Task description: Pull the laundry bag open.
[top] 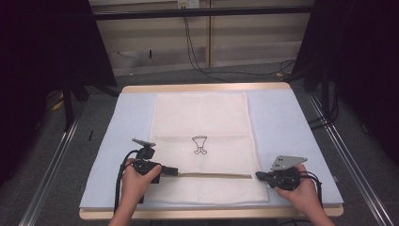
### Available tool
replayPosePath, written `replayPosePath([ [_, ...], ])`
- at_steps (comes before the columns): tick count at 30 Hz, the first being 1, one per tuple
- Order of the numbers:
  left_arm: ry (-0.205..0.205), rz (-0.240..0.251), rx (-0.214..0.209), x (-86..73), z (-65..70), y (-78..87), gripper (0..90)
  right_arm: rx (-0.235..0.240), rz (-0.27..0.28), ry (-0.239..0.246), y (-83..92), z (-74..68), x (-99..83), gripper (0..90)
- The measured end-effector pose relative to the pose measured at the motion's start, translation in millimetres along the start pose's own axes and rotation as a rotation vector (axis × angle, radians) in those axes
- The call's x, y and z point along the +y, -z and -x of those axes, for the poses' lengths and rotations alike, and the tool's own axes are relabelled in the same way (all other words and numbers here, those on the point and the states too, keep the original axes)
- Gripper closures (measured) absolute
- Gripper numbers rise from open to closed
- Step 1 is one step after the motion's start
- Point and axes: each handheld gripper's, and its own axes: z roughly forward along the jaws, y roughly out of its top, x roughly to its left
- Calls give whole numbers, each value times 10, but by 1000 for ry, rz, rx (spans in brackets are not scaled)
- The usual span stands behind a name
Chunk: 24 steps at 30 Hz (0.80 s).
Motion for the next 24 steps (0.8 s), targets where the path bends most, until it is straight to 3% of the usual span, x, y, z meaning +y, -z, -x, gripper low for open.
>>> replayPosePath([
  [4, 30, 12, -11, -30, -43, 60, 875, 0, -2, -2, 0, -3, 1, 900],
  [12, 26, 22, -1, -48, -93, 145, 875, -6, -6, 2, -1, -11, 9, 900],
  [24, 64, 51, 5, -106, -213, 318, 875, -6, -18, 12, 2, -19, 17, 900],
])
